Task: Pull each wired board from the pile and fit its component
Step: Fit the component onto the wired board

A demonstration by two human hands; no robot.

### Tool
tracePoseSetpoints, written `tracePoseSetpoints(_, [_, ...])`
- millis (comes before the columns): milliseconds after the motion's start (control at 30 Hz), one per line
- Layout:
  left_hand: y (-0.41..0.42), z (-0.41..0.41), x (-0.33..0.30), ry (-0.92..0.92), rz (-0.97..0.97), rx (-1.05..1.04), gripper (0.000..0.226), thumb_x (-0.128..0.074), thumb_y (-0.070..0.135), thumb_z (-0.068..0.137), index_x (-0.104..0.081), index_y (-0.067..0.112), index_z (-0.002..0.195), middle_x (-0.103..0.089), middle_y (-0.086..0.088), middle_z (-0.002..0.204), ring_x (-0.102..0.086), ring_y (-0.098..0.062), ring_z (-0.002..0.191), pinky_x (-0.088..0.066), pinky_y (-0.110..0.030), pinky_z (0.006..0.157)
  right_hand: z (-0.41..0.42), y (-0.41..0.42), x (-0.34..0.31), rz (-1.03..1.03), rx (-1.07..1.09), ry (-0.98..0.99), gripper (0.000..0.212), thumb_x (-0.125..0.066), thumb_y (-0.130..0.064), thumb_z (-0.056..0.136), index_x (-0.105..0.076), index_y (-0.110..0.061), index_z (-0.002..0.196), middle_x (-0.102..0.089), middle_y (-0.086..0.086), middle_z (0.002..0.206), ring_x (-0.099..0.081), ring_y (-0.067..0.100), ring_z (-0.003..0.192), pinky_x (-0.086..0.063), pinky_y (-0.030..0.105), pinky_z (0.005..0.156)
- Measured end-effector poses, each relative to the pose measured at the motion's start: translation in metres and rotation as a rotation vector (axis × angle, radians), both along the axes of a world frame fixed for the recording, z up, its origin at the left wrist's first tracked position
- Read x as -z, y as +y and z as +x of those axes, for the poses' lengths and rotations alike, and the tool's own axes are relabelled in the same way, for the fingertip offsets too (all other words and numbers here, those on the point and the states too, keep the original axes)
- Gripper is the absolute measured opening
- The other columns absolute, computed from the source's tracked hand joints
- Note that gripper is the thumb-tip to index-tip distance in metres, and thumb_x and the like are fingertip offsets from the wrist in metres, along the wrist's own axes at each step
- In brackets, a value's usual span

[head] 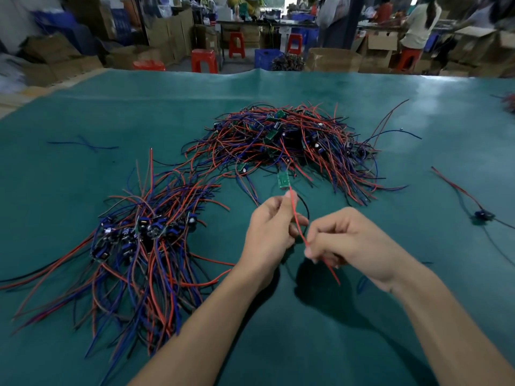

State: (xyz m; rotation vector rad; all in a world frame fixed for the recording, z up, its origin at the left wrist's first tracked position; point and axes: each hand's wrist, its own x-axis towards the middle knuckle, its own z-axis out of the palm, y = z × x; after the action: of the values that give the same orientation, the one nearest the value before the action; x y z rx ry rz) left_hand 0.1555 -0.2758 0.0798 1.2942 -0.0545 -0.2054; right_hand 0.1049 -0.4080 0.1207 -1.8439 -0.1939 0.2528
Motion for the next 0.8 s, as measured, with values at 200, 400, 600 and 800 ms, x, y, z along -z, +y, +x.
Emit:
tracePoseSetpoints(200, [0.005, 0.003, -0.001, -0.011, -0.041, -0.018, 0.042, -0.041, 0.018, 0.105, -0.075, 0.009, 0.082, -0.058, -0.003, 0.071, -0.04, -0.009, 0.05, -0.028, -0.02, 0.04, 0.005, 0.001, 0.011, -0.028, 0.042, 0.007, 0.023, -0.062, -0.014, 0.066, -0.059, -0.016, 0.044, -0.053, 0.001, 0.046, -0.036, 0.01, 0.042, -0.031, 0.018, 0.044])
tracePoseSetpoints(400, [0.006, -0.002, 0.002, -0.143, 0.002, 0.011, 0.027, -0.053, 0.014, 0.104, -0.074, 0.011, 0.086, -0.063, -0.002, 0.063, -0.043, -0.01, 0.052, -0.034, -0.019, 0.047, 0.007, -0.004, 0.018, -0.17, 0.013, -0.08, 0.037, -0.069, -0.038, 0.079, -0.064, -0.016, 0.05, -0.051, 0.005, 0.045, -0.039, 0.014, 0.046, -0.033, 0.027, 0.051])
tracePoseSetpoints(600, [0.003, -0.008, 0.007, -0.302, 0.237, -0.021, 0.01, -0.072, 0.011, 0.092, -0.079, 0.008, 0.085, -0.067, 0.002, 0.066, -0.052, -0.005, 0.059, -0.045, -0.022, 0.061, 0.018, -0.015, 0.021, -0.018, 0.636, -0.27, 0.047, -0.066, -0.066, 0.074, -0.073, -0.02, 0.072, -0.061, 0.0, 0.055, -0.051, 0.01, 0.052, -0.04, 0.029, 0.052])
tracePoseSetpoints(800, [0.004, -0.012, 0.01, -0.491, 0.546, 0.013, 0.003, -0.079, 0.015, 0.084, -0.08, 0.017, 0.084, -0.07, -0.001, 0.075, -0.062, -0.017, 0.07, -0.049, -0.037, 0.071, 0.019, -0.017, 0.021, 0.229, 0.581, -0.047, 0.015, -0.076, -0.014, 0.086, -0.076, -0.009, 0.072, -0.061, 0.0, 0.062, -0.05, 0.012, 0.054, -0.04, 0.025, 0.044])
